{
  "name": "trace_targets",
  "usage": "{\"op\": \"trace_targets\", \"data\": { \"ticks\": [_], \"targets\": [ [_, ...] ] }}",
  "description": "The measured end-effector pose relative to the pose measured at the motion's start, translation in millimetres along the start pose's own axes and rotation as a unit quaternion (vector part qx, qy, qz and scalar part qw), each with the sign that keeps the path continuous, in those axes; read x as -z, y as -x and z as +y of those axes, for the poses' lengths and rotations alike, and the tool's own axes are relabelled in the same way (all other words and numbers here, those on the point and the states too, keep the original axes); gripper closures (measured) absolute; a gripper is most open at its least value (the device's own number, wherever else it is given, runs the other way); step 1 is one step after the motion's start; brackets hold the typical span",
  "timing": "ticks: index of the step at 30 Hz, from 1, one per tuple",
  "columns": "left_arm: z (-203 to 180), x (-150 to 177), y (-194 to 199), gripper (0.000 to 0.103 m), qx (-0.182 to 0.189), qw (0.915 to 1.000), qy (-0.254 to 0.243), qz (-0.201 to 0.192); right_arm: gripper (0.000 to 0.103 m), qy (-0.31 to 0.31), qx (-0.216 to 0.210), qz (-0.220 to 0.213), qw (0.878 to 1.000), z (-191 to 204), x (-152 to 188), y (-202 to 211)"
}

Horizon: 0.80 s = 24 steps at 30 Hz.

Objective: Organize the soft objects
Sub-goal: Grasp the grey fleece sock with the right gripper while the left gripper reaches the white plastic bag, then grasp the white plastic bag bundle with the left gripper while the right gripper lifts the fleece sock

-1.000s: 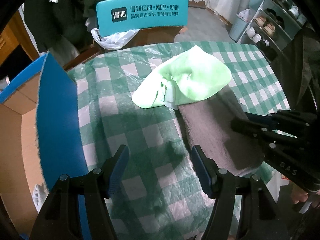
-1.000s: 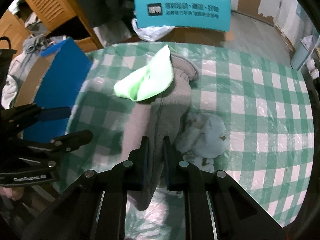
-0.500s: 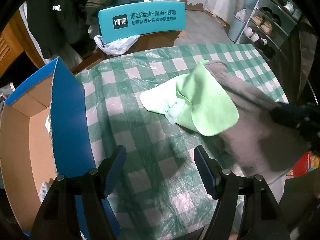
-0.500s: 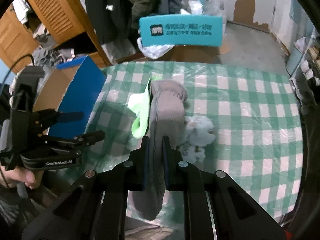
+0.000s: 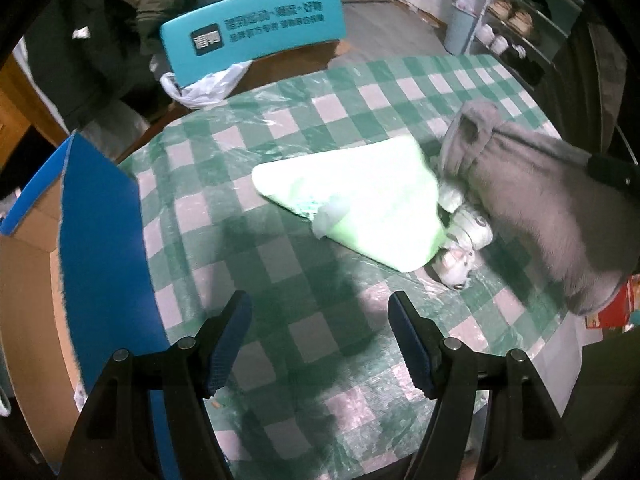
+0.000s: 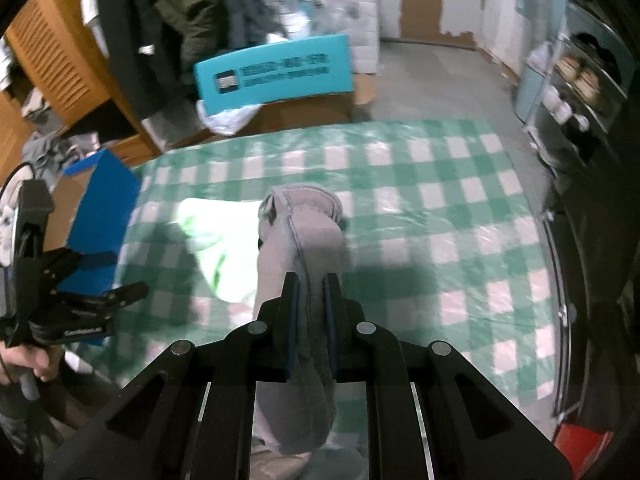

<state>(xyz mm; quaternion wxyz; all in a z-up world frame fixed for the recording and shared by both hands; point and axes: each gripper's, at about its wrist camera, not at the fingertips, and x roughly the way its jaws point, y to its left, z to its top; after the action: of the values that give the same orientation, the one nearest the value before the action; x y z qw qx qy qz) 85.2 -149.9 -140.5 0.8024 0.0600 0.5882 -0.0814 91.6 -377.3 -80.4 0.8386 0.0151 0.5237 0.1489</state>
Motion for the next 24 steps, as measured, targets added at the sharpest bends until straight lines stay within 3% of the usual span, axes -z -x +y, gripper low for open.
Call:
{"op": "trace_targets", "data": {
  "ticks": [12, 17, 22, 24],
  "targets": [
    [-37, -14, -15, 0.027, 0.011, 0.9993, -0.035, 0.002, 0.091, -0.042, 0.060, 0.061, 0.995, -46, 17, -36],
    [-57, -20, -12, 0.023, 0.028, 0.9979, -0.056, -0.014, 0.083, -0.050, 0.066, 0.066, 0.994, -53, 18, -40],
    [-80, -29, -15, 0.023, 0.045, 0.9952, -0.082, -0.029, 0.046, -0.052, 0.068, 0.060, 0.995, -54, 16, -39],
    [-89, -32, -18, 0.023, 0.048, 0.9939, -0.094, -0.033, 0.042, -0.052, 0.064, 0.064, 0.995, -53, 15, -41]
  ]
}}
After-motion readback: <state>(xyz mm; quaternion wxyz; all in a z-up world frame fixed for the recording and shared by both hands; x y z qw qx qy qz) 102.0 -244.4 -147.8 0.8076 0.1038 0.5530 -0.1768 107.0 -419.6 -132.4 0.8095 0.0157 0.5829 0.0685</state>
